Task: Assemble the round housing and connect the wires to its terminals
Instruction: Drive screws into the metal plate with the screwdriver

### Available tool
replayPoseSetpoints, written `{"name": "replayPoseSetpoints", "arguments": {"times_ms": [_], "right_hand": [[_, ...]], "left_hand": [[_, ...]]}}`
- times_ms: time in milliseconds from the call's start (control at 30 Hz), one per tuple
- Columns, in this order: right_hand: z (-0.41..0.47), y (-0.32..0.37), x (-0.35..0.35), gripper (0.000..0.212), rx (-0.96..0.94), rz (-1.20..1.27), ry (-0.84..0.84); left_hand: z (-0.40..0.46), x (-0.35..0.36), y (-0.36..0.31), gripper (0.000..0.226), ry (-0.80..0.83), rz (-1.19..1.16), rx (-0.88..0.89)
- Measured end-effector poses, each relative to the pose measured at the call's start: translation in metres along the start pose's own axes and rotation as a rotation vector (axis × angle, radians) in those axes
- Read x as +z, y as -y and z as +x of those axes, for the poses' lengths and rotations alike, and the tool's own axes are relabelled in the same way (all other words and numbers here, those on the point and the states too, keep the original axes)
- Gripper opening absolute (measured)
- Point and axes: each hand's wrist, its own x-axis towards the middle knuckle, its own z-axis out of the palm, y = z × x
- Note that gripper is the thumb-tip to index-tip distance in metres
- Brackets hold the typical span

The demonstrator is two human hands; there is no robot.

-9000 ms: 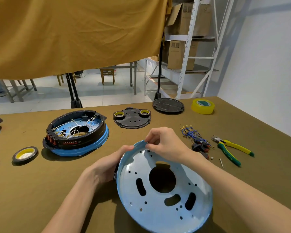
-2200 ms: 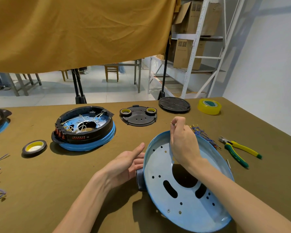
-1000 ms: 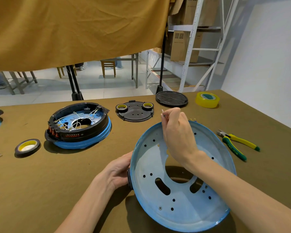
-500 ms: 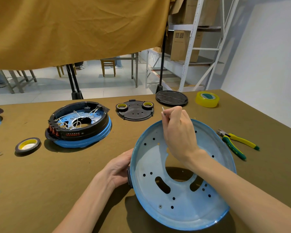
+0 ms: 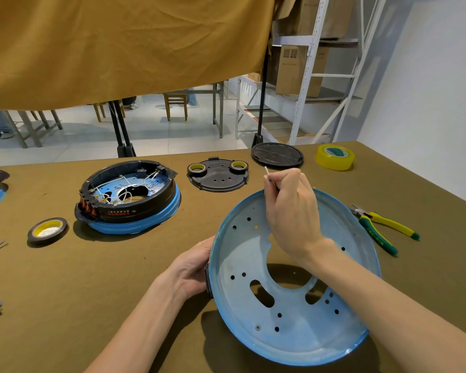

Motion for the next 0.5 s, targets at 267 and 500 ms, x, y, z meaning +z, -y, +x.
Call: {"name": "replayPoseSetpoints", "arguments": {"times_ms": [267,500], "right_hand": [[0.0006,-0.0007,-0.0008,0.021,0.008,-0.019,0.014],[-0.0029,-0.0089,0.0019,0.016,0.062,-0.008,0.045]], "left_hand": [[0.0012,-0.0020,0.0022,0.009,0.038,0.021,0.027],[0.0026,-0.0007,0.0011,0.025,0.046,0.089,0.059]]}}
